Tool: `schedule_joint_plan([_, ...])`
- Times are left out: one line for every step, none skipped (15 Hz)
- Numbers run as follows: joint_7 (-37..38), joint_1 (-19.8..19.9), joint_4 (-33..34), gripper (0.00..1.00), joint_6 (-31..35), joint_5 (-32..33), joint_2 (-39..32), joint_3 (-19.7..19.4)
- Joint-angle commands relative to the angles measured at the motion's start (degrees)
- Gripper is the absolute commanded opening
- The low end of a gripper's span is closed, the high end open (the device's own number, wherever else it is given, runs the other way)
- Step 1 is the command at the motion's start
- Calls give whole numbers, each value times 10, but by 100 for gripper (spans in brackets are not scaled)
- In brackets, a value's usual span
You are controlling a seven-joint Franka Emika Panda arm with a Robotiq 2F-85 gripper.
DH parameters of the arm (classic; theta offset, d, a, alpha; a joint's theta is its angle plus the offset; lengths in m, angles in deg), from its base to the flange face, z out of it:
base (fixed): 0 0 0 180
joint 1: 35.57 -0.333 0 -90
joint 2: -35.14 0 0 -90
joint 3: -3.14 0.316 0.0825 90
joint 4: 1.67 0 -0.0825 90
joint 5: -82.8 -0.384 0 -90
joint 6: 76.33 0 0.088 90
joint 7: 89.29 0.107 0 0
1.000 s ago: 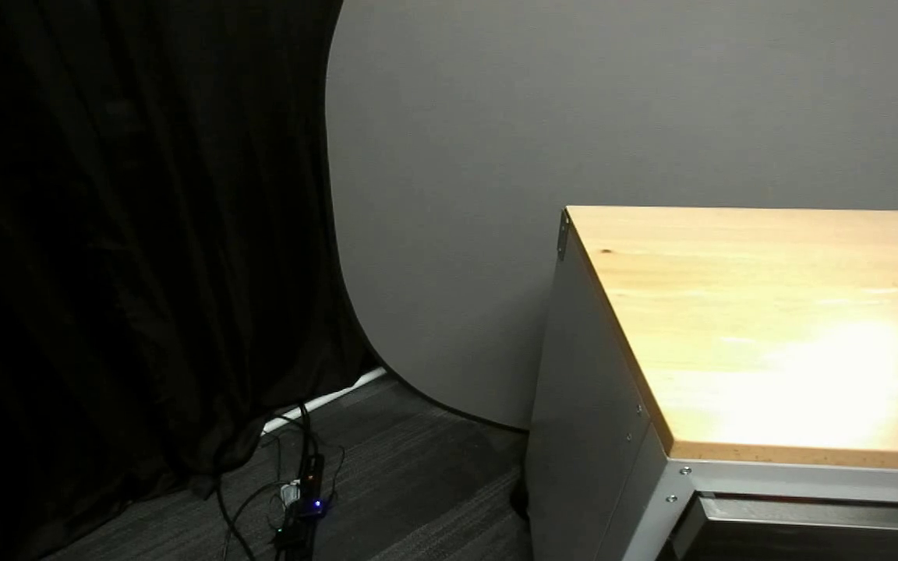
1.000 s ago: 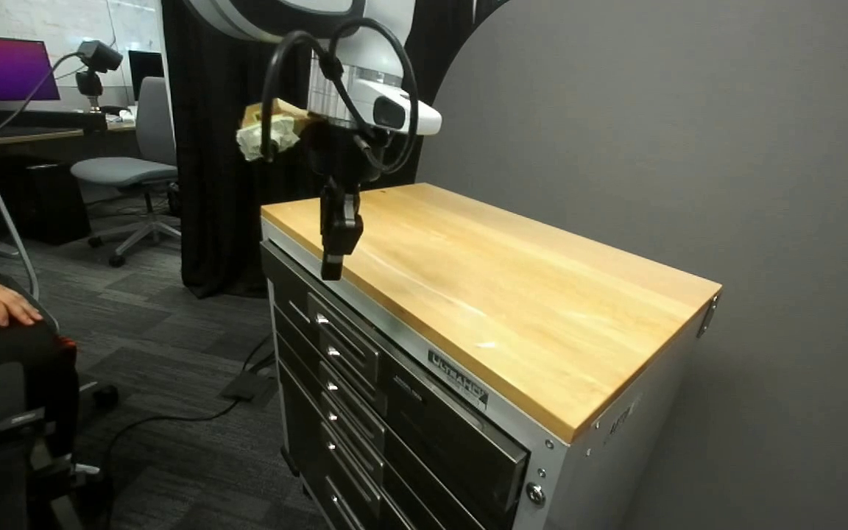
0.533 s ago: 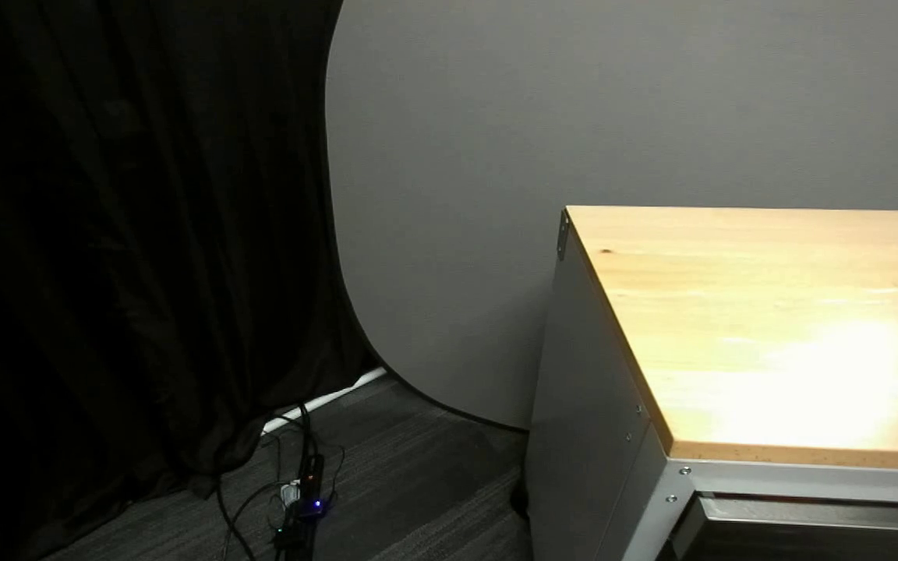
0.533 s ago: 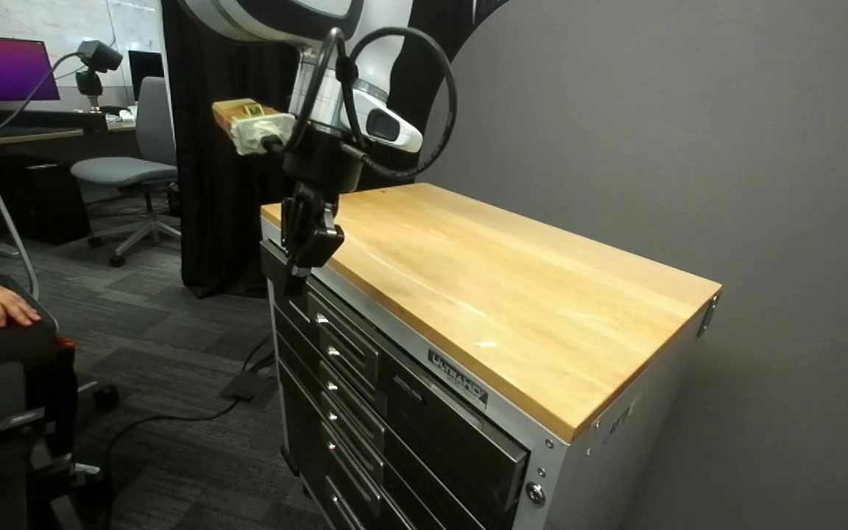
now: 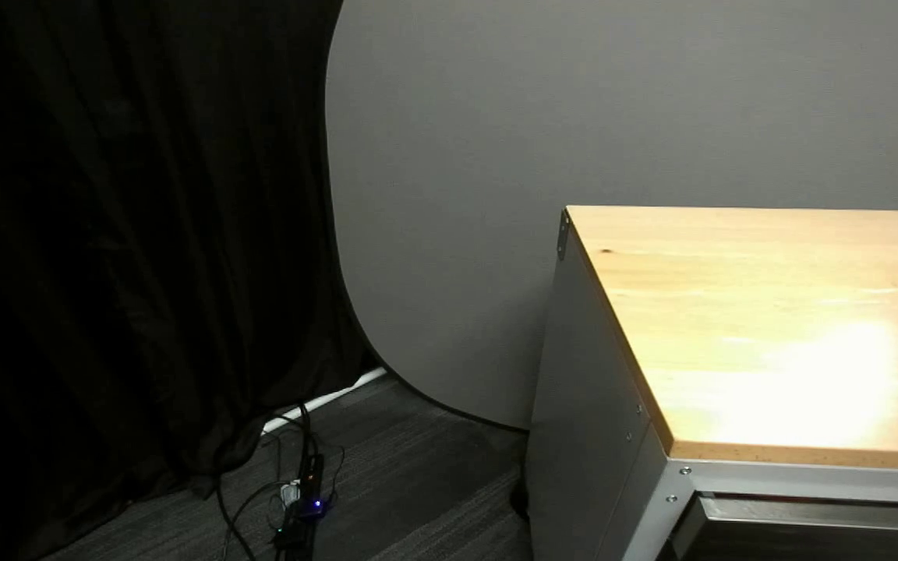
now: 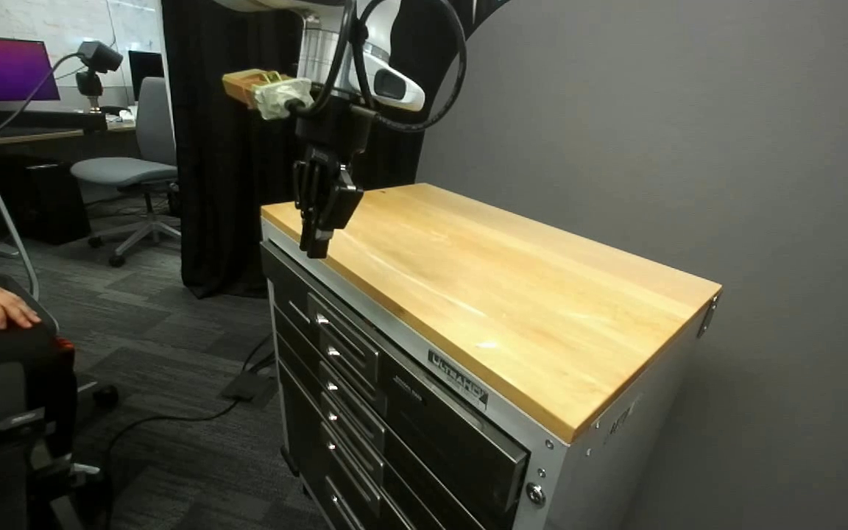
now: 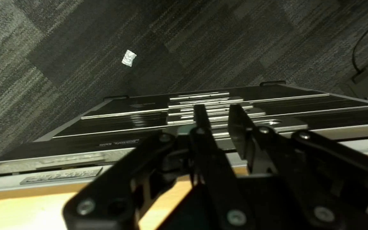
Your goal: Put the screwdriver inside the open drawer, close the open drawer
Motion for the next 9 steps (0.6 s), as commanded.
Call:
schedule_joint_plan([-6, -4, 23, 56, 4, -17, 1, 5])
schedule_joint_plan([-5, -4, 27, 63, 7, -20, 1, 7])
schedule_joint_plan([-6, -5, 31, 72, 10, -22, 0, 8])
schedule_joint_plan([-7, -6, 38, 79, 11, -26, -1, 10])
schedule_joint_plan([-6, -7, 46, 87, 10, -26, -3, 11])
schedule_joint_plan([-6, -8, 54, 94, 8, -25, -5, 12])
schedule_joint_plan([-5, -10, 64, 99, 4, -24, -7, 14])
schedule_joint_plan([-2, -11, 75, 100, -2, -26, -9, 15])
schedule_joint_plan([2, -12, 85, 100, -6, -31, -11, 15])
